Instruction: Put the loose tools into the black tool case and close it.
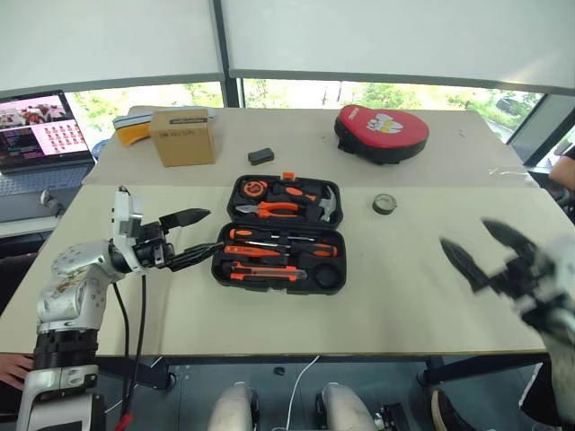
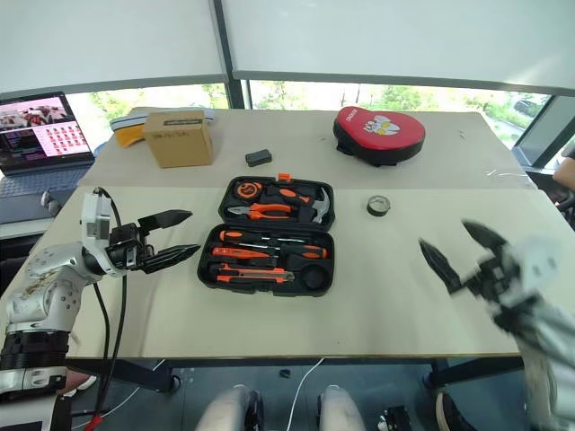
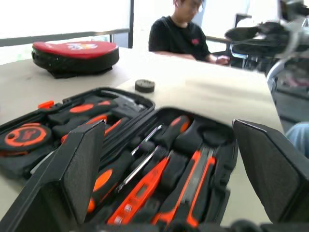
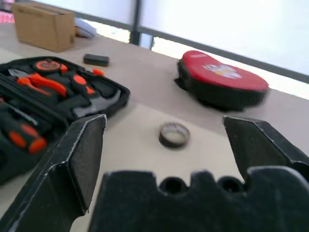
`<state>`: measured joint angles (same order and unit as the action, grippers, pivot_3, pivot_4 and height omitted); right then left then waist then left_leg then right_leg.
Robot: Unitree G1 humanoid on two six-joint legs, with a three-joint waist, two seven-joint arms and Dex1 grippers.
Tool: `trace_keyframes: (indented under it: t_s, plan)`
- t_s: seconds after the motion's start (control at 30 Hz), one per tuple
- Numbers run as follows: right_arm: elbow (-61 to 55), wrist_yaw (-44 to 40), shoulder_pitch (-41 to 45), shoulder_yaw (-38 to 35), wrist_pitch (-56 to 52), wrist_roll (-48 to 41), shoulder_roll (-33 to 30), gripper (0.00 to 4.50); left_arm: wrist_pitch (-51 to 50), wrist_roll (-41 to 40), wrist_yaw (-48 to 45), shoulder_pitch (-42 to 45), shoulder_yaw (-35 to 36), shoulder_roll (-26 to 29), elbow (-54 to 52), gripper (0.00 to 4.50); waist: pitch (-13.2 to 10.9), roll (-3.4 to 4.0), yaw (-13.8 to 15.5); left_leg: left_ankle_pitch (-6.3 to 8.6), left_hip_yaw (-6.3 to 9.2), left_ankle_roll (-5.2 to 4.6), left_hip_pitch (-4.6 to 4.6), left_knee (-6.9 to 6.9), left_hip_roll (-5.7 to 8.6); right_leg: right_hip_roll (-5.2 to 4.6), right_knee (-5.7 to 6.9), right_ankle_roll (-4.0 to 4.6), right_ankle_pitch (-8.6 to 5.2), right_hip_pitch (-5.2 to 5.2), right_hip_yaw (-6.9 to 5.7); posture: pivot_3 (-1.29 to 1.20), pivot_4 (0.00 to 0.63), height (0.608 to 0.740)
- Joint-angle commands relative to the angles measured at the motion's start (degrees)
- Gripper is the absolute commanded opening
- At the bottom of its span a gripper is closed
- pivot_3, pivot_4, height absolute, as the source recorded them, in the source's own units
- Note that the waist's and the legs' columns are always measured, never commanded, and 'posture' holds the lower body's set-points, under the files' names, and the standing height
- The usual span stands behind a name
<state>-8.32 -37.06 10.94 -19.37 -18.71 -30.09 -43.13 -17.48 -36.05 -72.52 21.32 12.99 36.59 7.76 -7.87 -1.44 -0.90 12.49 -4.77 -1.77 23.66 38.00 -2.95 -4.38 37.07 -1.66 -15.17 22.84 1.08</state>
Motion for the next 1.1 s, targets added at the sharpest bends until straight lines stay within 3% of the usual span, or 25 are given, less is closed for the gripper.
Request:
trace_keyframes:
  t_s: [0.03, 0.2, 0.37, 0.6, 0.87, 0.97, 1.1]
  plan:
    - [11.1, -1.3, 16.8, 12.6, -11.3, 8.5, -4.2, 4.5, 0.8, 0.3, 1.5, 1.6, 0.4, 0.0, -1.0, 4.49, 0.0, 0.01, 0.0, -0.02, -0.01, 0.02, 0.09, -0.05, 0.02, 0.0, 0.03, 0.0, 0.0, 0.15, 0.02, 0.0, 0.15, 0.74]
    - [34.5, -5.4, 39.5, 25.6, -15.1, 18.1, 0.6, 4.5, 1.3, 1.1, 2.6, 1.1, -0.4, -0.5, -1.9, 4.49, -0.1, 0.03, 0.2, -0.04, -0.12, 0.05, 0.44, -0.17, 0.06, 0.02, -0.08, 0.01, -0.01, 0.46, -0.01, 0.0, 0.15, 0.74]
    - [56.6, -6.5, 51.1, 31.3, -9.4, 26.2, 6.2, 4.5, 1.9, 1.7, 3.4, -1.0, -0.7, -1.0, -4.5, 4.49, -0.1, 0.03, 0.6, -0.05, -0.34, 0.06, 1.07, -0.1, 0.13, -0.07, -0.09, -0.08, 0.04, 0.98, -0.06, 0.0, 0.15, 0.74]
    - [74.0, -2.4, 58.5, 30.7, -2.9, 31.2, 12.5, 4.5, 2.1, 2.0, 4.2, -2.3, -1.1, -1.1, -6.0, 4.49, -0.1, 0.06, 0.1, -0.12, -0.45, 0.17, 1.44, -0.09, 0.11, -0.07, 0.04, -0.12, 0.07, 1.39, -0.07, 0.0, 0.15, 0.74]
    - [80.1, -2.2, 59.8, 28.3, -2.9, 32.5, 15.2, 4.5, 2.3, 2.0, 5.0, -3.0, -0.5, -0.6, -7.3, 4.49, -0.1, 0.07, -0.1, -0.15, -0.44, 0.21, 1.44, -0.09, 0.09, -0.05, 0.07, -0.12, 0.08, 1.38, -0.09, 0.0, 0.15, 0.74]
    - [80.8, -1.6, 58.9, 27.6, -1.8, 33.0, 15.7, 3.75, 2.6, 1.7, 4.7, -3.0, -0.4, -0.6, -7.4, 4.5, -0.1, 0.07, -0.1, -0.16, -0.42, 0.23, 1.44, -0.09, 0.09, -0.05, 0.07, -0.12, 0.08, 1.37, -0.11, 0.0, 0.15, 0.74]
    - [80.6, -1.0, 58.7, 25.9, 1.9, 32.9, 15.6, 2.36, 2.8, 1.7, 3.1, -3.0, -1.1, -0.2, -7.6, 4.5, -0.1, 0.08, -0.1, -0.17, -0.42, 0.25, 1.43, -0.09, 0.09, -0.05, 0.07, -0.11, 0.08, 1.39, -0.11, 0.0, 0.15, 0.74]
